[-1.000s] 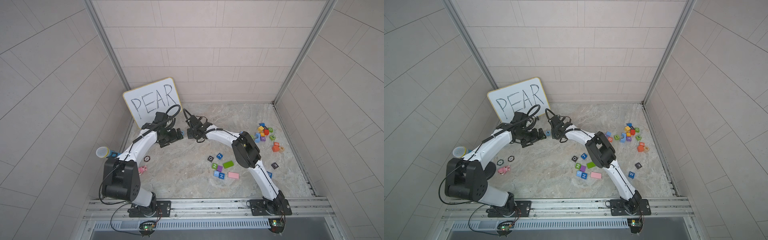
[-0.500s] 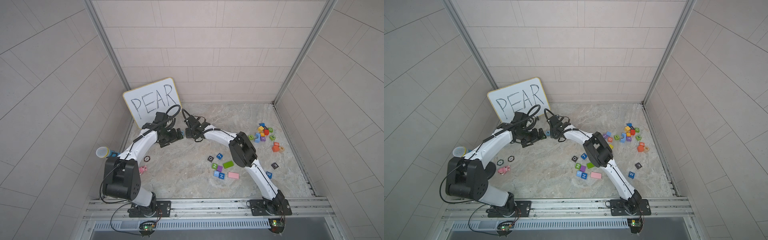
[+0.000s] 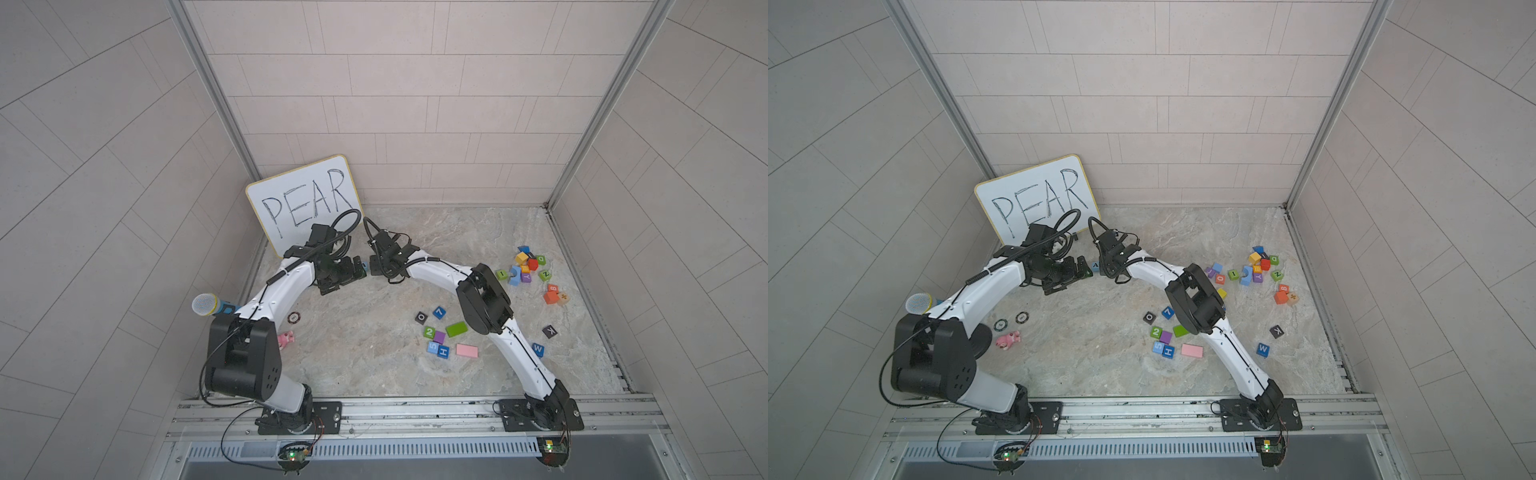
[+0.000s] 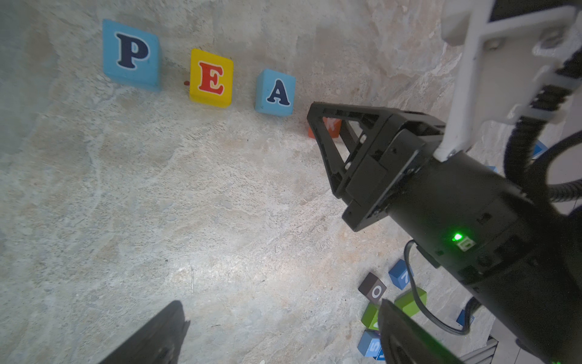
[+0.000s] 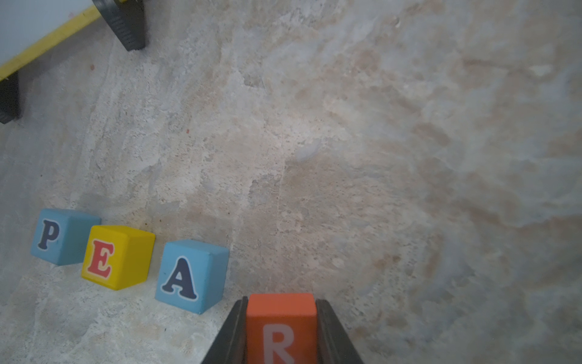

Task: Spell the uppercase word “pear” with letter blocks
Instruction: Place the letter block at the center of the board.

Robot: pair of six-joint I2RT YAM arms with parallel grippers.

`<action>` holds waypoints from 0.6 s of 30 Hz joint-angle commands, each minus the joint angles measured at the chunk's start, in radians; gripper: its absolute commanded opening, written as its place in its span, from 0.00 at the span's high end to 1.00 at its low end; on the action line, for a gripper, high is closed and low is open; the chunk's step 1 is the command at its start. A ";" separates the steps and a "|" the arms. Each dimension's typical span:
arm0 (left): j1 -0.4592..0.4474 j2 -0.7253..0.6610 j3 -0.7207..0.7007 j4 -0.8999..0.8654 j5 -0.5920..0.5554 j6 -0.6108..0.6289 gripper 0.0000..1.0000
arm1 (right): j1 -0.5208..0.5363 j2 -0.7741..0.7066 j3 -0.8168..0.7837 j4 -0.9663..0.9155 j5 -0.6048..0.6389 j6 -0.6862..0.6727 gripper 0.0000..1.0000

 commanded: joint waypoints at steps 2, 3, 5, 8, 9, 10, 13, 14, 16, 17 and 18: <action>0.006 -0.016 -0.018 0.002 -0.002 0.005 0.01 | 0.008 0.028 0.025 0.000 0.025 0.021 0.71; 0.005 -0.017 -0.018 0.002 -0.002 0.004 0.01 | 0.008 0.030 0.025 0.000 0.026 0.021 0.71; 0.006 -0.017 -0.020 0.002 -0.002 0.005 0.01 | 0.006 0.033 0.027 0.000 0.027 0.022 0.71; 0.006 -0.019 -0.023 0.003 -0.001 0.004 0.01 | 0.004 0.038 0.032 0.001 0.032 0.026 0.71; 0.006 -0.019 -0.023 0.004 -0.002 0.005 0.01 | 0.003 0.041 0.034 0.001 0.031 0.027 0.71; 0.006 -0.021 -0.025 0.003 -0.002 0.004 0.01 | 0.003 0.042 0.036 0.001 0.032 0.028 0.71; 0.006 -0.021 -0.025 0.004 -0.002 0.004 0.01 | 0.001 0.051 0.045 0.000 0.029 0.033 0.71; 0.006 -0.021 -0.025 0.005 -0.002 0.004 0.01 | 0.000 0.054 0.048 -0.001 0.029 0.035 0.71; 0.006 -0.021 -0.024 0.005 -0.001 0.003 0.01 | 0.000 0.059 0.054 0.000 0.029 0.036 0.71; 0.006 -0.020 -0.025 0.005 0.000 0.003 0.01 | 0.000 0.062 0.057 -0.003 0.029 0.036 0.71; 0.006 -0.019 -0.026 0.006 0.001 0.003 0.01 | 0.000 0.064 0.057 -0.004 0.029 0.036 0.71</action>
